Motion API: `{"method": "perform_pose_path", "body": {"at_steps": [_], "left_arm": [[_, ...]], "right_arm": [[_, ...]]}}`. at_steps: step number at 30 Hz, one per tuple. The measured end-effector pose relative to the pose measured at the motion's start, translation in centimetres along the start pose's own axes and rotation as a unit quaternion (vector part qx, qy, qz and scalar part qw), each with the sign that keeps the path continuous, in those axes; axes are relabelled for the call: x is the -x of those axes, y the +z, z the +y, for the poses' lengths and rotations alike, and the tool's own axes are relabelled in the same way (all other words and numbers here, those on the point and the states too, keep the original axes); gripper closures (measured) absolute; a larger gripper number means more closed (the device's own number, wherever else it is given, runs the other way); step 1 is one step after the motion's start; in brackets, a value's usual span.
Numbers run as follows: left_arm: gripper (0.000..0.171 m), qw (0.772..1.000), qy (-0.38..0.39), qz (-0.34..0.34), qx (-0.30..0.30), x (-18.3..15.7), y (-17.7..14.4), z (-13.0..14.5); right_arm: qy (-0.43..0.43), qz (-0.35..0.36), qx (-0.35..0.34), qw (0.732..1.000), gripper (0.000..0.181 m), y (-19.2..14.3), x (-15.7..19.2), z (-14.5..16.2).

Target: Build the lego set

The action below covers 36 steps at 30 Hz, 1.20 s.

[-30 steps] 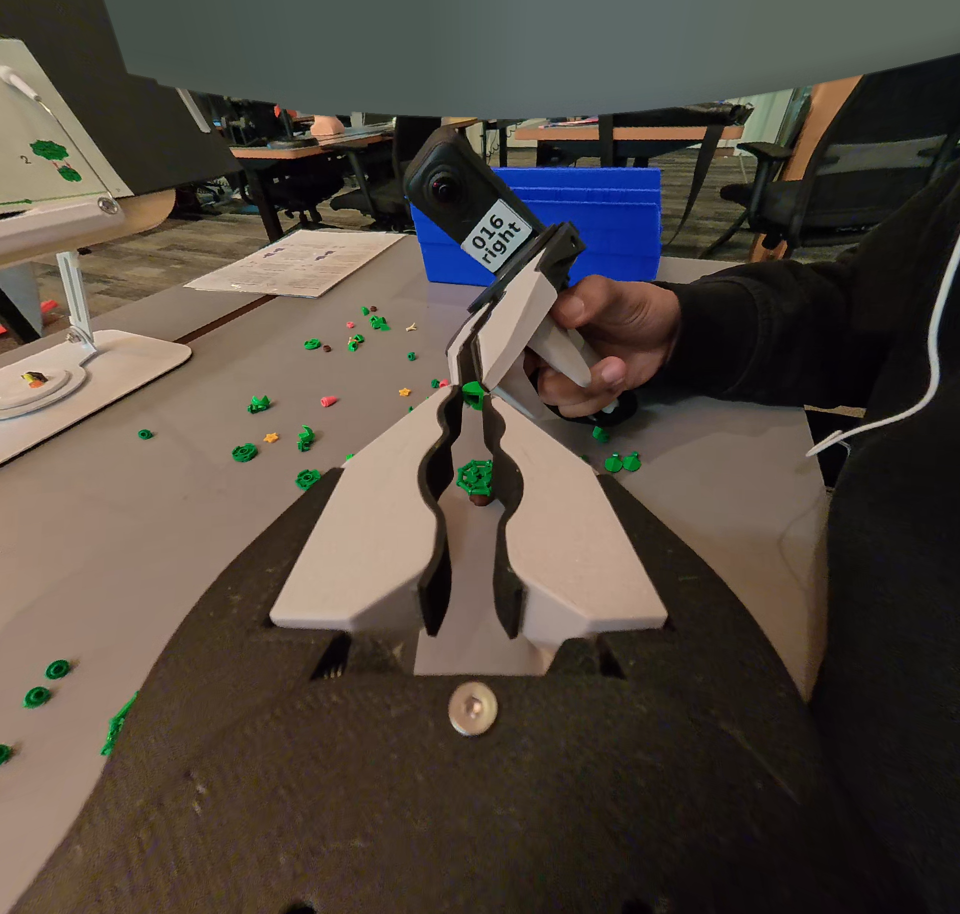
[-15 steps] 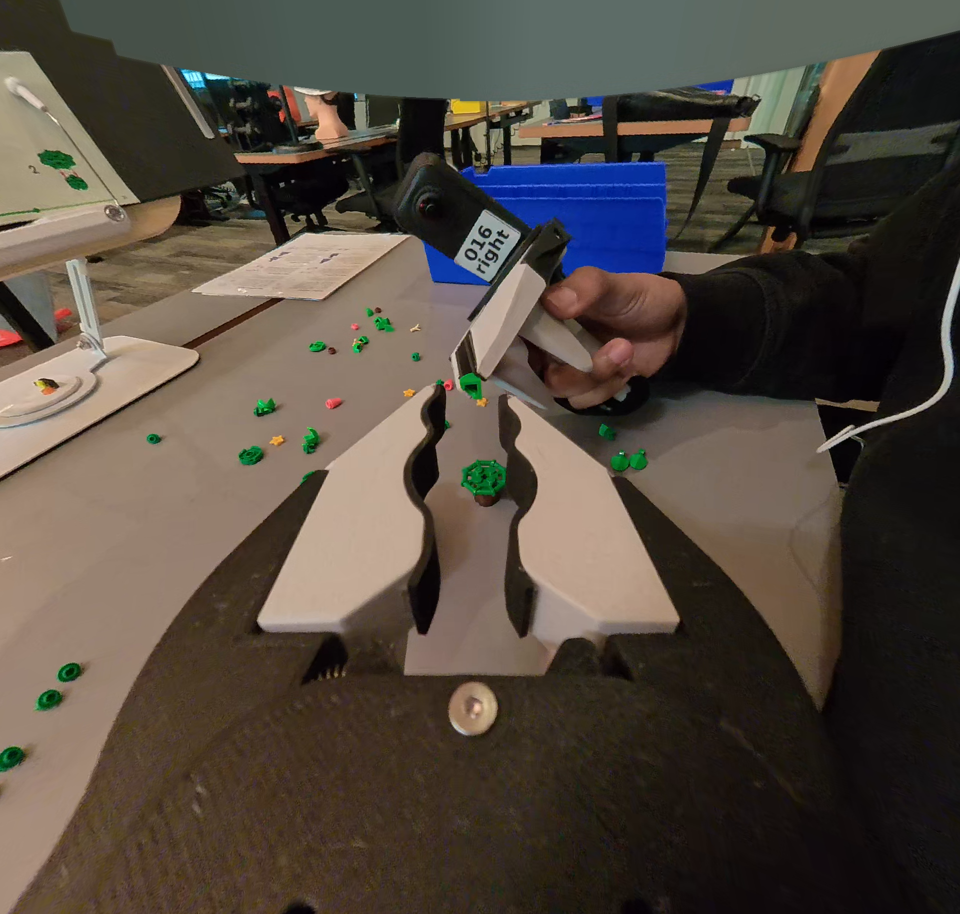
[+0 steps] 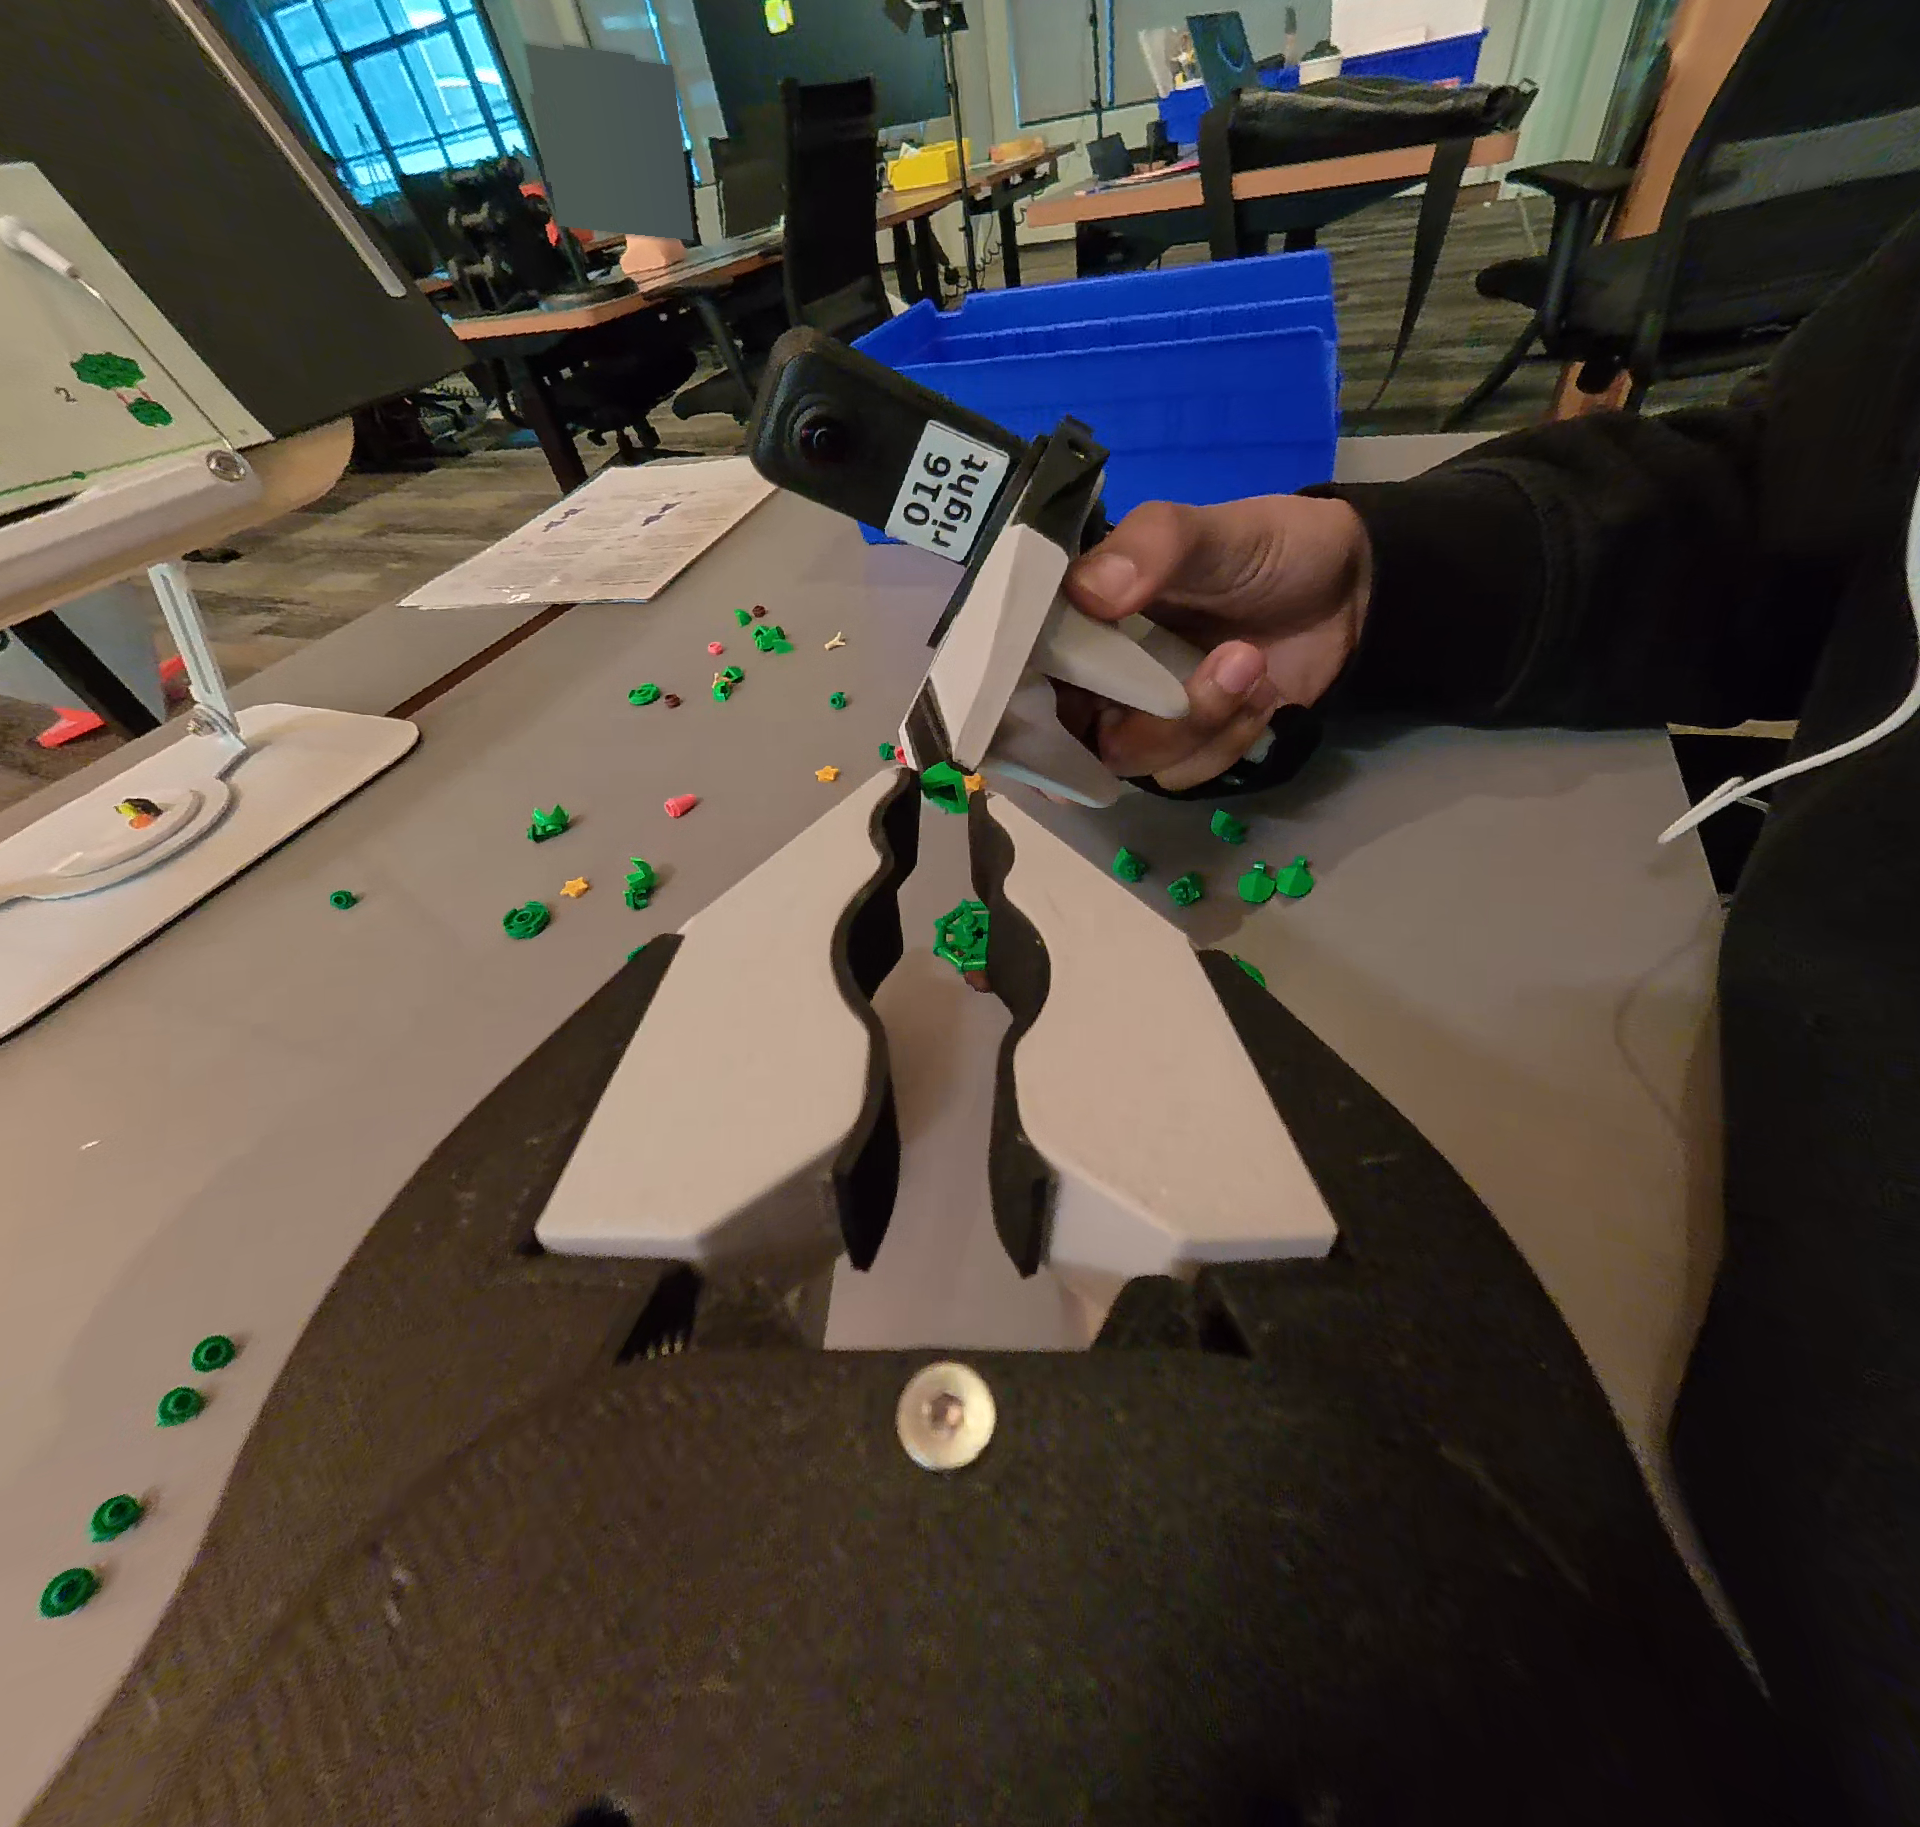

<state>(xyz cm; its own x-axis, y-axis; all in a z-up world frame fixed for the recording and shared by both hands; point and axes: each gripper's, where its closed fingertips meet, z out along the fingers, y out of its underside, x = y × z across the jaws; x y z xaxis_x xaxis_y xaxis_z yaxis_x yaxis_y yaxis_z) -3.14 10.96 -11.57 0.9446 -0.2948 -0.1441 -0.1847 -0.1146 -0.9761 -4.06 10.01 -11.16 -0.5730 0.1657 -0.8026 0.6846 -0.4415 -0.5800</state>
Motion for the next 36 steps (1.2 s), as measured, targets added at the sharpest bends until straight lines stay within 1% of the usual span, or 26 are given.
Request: {"method": "perform_pose_path", "body": {"at_steps": [23, 29, 33, 36], "left_arm": [[0.167, 1.000, -0.010, 0.008, 0.002, -0.09, 0.01, 0.09], [0.168, 1.000, -0.010, 0.007, 0.002, -0.09, 0.01, 0.07], [0.168, 1.000, -0.011, 0.006, 0.001, -0.05, 0.00, 0.05], [0.168, 1.000, -0.010, 0.006, 0.001, -0.07, 0.00, 0.05]], "right_arm": [[-0.003, -0.008, -0.007, 1.000, 0.177, -0.01, 0.03, -0.01], [0.004, -0.015, -0.007, 1.000, 0.172, 0.03, 0.10, 0.00], [-0.003, -0.008, -0.005, 1.000, 0.177, -0.04, 0.01, -0.02], [-0.004, -0.007, -0.004, 1.000, 0.177, -0.03, 0.02, -0.01]]}}
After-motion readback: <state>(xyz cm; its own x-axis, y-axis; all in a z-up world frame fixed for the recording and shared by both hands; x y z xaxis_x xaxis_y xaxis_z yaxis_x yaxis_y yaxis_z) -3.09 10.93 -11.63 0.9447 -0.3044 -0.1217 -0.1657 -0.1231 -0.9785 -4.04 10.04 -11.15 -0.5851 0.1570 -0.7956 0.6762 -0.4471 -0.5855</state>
